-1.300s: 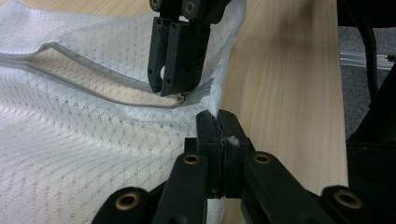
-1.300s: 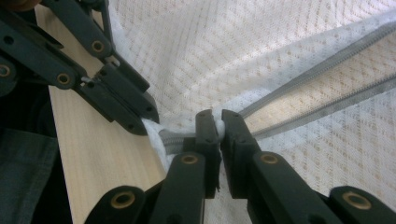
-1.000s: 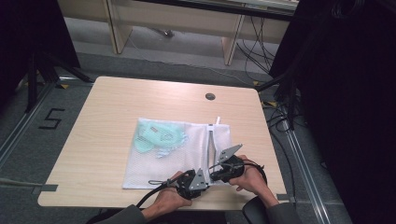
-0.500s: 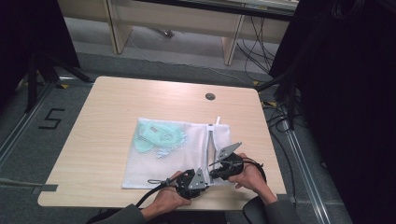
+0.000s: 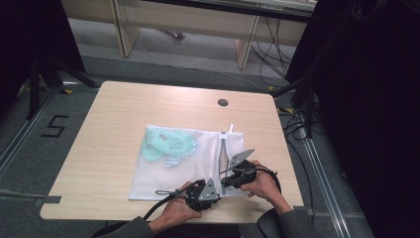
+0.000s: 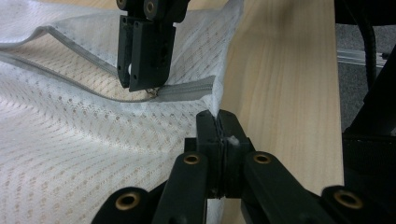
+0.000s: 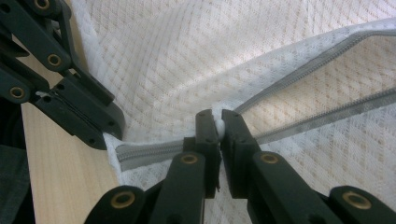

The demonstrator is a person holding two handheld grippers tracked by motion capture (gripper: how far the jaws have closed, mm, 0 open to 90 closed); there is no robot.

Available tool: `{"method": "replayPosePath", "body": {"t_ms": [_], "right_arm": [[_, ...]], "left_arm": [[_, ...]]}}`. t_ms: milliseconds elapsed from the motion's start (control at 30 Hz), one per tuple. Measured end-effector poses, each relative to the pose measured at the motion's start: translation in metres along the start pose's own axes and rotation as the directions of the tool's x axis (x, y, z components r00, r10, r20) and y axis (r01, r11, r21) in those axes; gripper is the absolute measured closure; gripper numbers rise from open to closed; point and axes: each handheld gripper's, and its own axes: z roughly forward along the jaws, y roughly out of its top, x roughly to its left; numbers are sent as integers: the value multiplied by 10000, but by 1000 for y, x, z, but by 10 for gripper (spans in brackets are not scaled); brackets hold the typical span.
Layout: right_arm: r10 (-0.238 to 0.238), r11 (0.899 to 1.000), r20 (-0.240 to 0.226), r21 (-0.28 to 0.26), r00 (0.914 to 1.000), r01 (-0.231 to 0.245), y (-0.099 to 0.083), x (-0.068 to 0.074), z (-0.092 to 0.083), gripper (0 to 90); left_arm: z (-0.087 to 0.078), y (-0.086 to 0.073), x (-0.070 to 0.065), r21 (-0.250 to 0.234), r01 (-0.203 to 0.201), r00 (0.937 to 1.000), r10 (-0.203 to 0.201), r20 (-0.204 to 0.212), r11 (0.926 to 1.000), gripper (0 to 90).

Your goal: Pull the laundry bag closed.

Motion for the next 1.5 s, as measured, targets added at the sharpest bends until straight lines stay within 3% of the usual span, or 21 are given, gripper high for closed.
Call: {"method": "replayPosePath", "body": {"t_ms": [167, 233, 267, 300, 333, 500, 600, 633, 700, 867, 1033, 1133, 1500], "right_arm": [[-26, 10000, -6, -92, 10000, 26, 1, -2, 1, 863], [-59, 10000, 59, -61, 10000, 59, 3, -3, 1, 863], [-57, 10000, 97, -59, 9999, 58, 3, -3, 1, 863], [-57, 10000, 97, -59, 9999, 58, 3, -3, 1, 862], [-396, 9992, 161, -95, 9991, 398, 4, -7, 1, 863], [-462, 9989, 228, -18, 9987, 462, 6, -6, 0, 863], [-475, 9989, 177, -1, 9987, 475, 7, -7, 1, 863], [-533, 9986, 263, -36, 9982, 534, 8, -7, 2, 863], [-367, 9993, 313, 48, 9988, 366, 8, -8, 1, 862], [-360, 9993, 369, -13, 9987, 361, 9, -9, 2, 863], [-627, 9980, 320, -76, 9975, 630, 11, -11, 3, 863], [-444, 9990, 363, -66, 9984, 446, 11, -11, 1, 862], [-507, 9986, 471, -145, 9976, 515, 14, -16, 1, 863]], "left_arm": [[-1, 0, 1, 93, -70, 10000, 70, 1, 9999, 889], [0, 0, -1, -90, 124, 9999, -124, -42, 9999, 889], [-2, 1, 0, 61, -141, 9999, 142, -76, 9999, 889], [-2, 1, 0, 74, -122, 9999, 122, -29, 9999, 889], [-2, 1, 0, 49, -115, 9999, 115, -17, 9999, 889], [-3, 2, 0, -72, 11, 10000, -10, 19, 10000, 889], [-4, 2, 0, 145, -198, 9998, 199, -47, 9997, 888], [-4, 2, -1, 16, -29, 10000, 29, -31, 10000, 888], [-4, 2, -1, 85, -154, 9999, 154, -47, 9998, 889], [-4, 2, -2, -116, 31, 10000, -32, -19, 9999, 888], [-6, 4, 0, -14, 67, 10000, -67, 16, 10000, 888], [-7, 3, -1, -96, 126, 9999, -125, 54, 9999, 889], [-8, 3, -3, -178, 130, 9999, -129, 63, 9998, 888]]}}
